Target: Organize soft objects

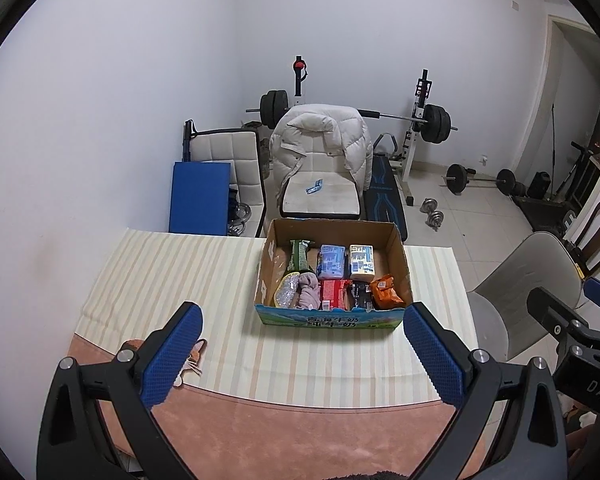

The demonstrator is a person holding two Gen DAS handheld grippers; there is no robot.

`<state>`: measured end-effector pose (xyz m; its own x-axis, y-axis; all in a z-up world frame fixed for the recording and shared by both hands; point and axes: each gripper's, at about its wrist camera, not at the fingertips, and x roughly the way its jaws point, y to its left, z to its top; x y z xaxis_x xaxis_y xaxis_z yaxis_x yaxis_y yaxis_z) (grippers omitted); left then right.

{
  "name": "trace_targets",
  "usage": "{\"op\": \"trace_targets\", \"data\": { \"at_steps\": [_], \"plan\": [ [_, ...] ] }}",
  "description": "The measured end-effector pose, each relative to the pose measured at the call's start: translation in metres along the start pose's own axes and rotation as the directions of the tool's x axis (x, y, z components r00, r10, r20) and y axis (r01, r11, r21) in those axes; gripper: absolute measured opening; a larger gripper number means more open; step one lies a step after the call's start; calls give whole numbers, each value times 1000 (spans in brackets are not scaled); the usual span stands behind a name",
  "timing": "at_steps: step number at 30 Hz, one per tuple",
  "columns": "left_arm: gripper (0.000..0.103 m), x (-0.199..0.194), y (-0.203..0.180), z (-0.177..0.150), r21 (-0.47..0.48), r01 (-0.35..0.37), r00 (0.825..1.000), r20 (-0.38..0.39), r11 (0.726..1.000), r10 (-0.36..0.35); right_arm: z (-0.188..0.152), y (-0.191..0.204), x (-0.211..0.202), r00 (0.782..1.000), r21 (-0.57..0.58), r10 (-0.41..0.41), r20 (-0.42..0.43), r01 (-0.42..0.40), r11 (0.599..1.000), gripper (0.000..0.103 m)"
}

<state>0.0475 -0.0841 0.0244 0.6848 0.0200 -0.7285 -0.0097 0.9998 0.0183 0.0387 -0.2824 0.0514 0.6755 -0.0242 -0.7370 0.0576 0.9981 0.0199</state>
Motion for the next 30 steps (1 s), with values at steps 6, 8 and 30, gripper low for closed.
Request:
{"op": "trace_targets", "data": {
  "at_steps": [6, 8, 30],
  "plan": [
    [103, 1, 1, 1, 0, -1, 1000, 0, 1000, 1, 3, 0, -1, 1000, -7, 3, 0, -3, 1000, 103],
    [103, 1, 1, 1, 0, 1, 1000, -1, 1000, -1, 3, 0, -1, 1000, -6, 2, -1, -2, 1000, 103],
    [103, 2, 1, 2, 3, -3, 1000, 3, 1000, 3, 16, -6, -4, 1000, -22, -4, 14, 4, 1000, 103]
  ]
}}
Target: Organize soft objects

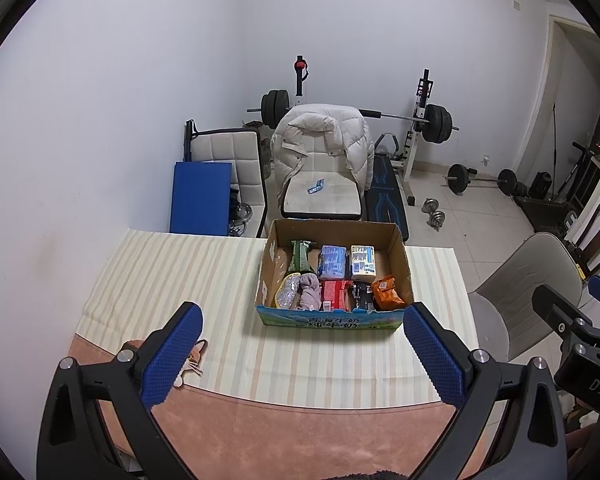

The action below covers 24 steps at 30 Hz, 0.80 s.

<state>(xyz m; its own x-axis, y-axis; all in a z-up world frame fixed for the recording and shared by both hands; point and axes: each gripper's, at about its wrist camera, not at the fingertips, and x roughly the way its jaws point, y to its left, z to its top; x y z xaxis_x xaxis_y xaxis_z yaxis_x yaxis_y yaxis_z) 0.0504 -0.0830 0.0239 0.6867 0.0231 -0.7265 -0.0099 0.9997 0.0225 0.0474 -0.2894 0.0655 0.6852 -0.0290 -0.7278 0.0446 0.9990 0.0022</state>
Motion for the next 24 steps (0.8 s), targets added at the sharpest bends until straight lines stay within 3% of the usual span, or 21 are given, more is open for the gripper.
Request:
{"op": "trace_targets", "data": {
  "at_steps": [24],
  "plan": [
    [103, -7, -3, 4, 3, 1, 1000, 19, 1000, -1, 3, -1, 1, 1000, 4, -2, 14, 2, 1000, 103]
  ]
}}
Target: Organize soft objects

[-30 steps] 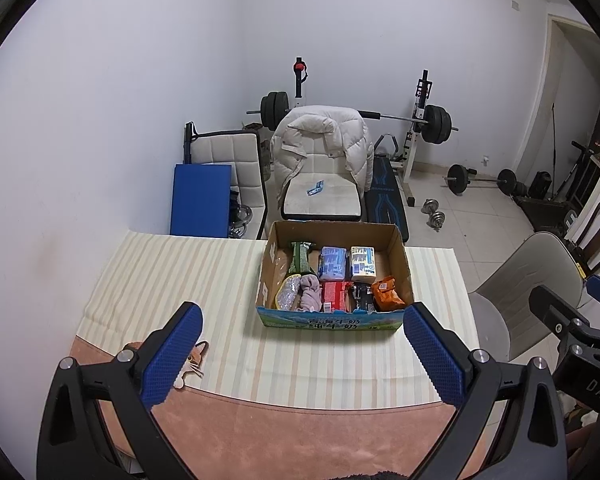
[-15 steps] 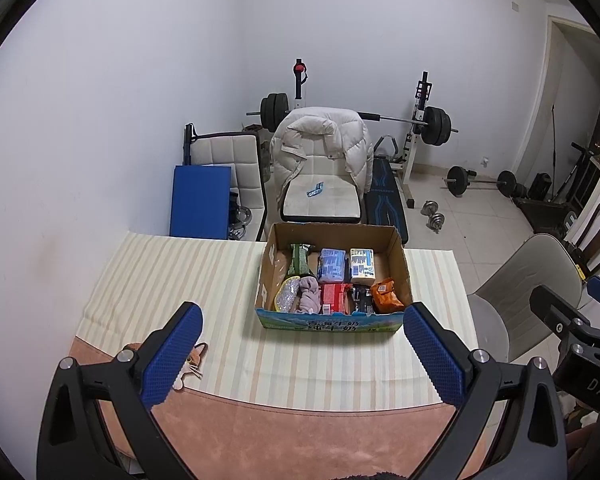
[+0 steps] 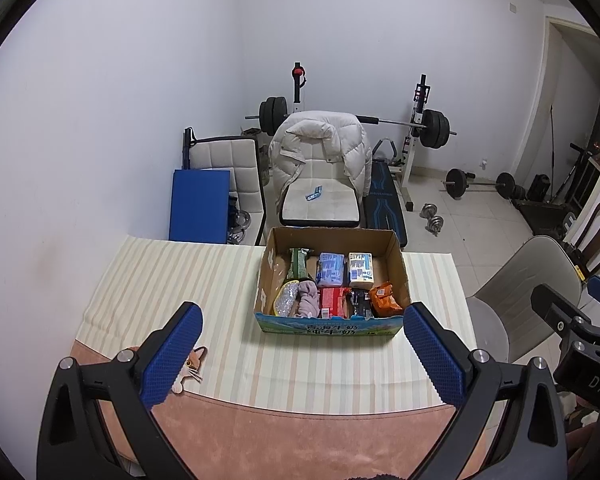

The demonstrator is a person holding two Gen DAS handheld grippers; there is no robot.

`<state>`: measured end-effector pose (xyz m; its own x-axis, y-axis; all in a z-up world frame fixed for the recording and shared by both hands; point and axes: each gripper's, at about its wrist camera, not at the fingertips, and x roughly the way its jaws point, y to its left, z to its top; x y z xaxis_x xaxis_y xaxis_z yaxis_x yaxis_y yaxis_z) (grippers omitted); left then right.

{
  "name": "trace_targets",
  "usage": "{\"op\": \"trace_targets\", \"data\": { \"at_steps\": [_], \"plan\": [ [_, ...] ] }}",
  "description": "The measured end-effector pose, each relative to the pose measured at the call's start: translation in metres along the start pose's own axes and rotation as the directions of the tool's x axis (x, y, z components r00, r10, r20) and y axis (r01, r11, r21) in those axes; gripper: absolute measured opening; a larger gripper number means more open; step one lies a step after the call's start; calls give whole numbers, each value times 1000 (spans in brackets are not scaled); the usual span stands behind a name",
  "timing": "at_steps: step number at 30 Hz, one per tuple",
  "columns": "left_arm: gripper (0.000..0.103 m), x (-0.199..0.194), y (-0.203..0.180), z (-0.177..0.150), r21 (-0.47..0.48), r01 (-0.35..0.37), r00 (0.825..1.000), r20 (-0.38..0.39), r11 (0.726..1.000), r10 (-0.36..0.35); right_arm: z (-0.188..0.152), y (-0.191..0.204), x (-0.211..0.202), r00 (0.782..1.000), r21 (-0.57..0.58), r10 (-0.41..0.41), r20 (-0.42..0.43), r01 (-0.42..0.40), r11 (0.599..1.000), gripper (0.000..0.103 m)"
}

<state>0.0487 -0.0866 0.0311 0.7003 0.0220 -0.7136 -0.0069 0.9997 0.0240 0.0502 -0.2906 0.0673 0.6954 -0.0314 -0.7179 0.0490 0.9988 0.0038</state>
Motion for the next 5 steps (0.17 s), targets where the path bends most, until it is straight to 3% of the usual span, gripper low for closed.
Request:
{"op": "trace_targets", "data": {
  "at_steps": [5],
  "plan": [
    [103, -2, 0, 1, -1, -1, 1000, 3, 1000, 1, 1, 0, 0, 1000, 1, 0, 2, 0, 1000, 103]
  ]
}}
